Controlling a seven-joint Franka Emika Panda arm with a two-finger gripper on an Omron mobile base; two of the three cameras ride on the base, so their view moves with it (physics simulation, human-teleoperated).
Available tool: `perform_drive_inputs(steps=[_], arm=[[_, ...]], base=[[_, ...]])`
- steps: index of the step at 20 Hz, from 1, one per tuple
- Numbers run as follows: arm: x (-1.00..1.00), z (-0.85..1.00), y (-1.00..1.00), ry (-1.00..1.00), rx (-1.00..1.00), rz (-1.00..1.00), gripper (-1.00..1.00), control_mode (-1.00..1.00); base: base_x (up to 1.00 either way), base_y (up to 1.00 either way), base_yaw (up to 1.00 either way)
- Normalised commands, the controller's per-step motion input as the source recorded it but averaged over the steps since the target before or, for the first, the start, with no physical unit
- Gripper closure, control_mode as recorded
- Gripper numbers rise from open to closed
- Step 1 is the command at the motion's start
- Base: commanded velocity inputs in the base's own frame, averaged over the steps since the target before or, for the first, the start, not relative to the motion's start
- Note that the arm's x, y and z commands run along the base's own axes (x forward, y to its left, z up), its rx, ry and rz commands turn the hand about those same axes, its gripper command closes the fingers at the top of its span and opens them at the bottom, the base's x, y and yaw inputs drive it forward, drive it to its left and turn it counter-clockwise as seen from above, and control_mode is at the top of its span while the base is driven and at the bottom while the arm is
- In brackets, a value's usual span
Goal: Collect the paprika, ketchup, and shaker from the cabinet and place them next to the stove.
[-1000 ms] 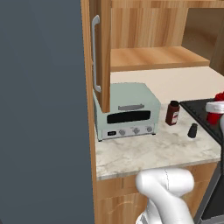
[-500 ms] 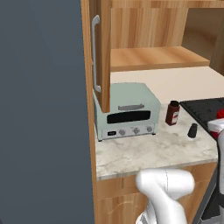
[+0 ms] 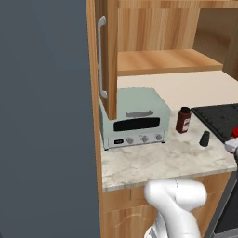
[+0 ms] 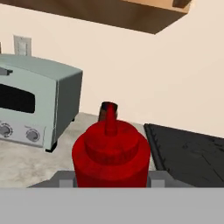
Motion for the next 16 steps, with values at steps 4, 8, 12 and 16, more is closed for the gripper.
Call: perform_drive_inputs(steps=[4,8,12,16], arm=[[0.23,-0.44,-0.47,0.01,-0.03,0.16,1.0,-1.0],[0.26,-0.33,-0.43,0.02,-0.01,0.18,1.0,-1.0],[0.36,-0.32,-0.42,0.06,-0.02,0.2,1.0,-1.0],[0.35,-0.22,-0.34,0.05,-0.02,0.17,1.0,-1.0]], base=[[0.0,0.0,0.0],[0.0,0.0,0.0],[0.0,0.0,0.0],[0.0,0.0,0.0]])
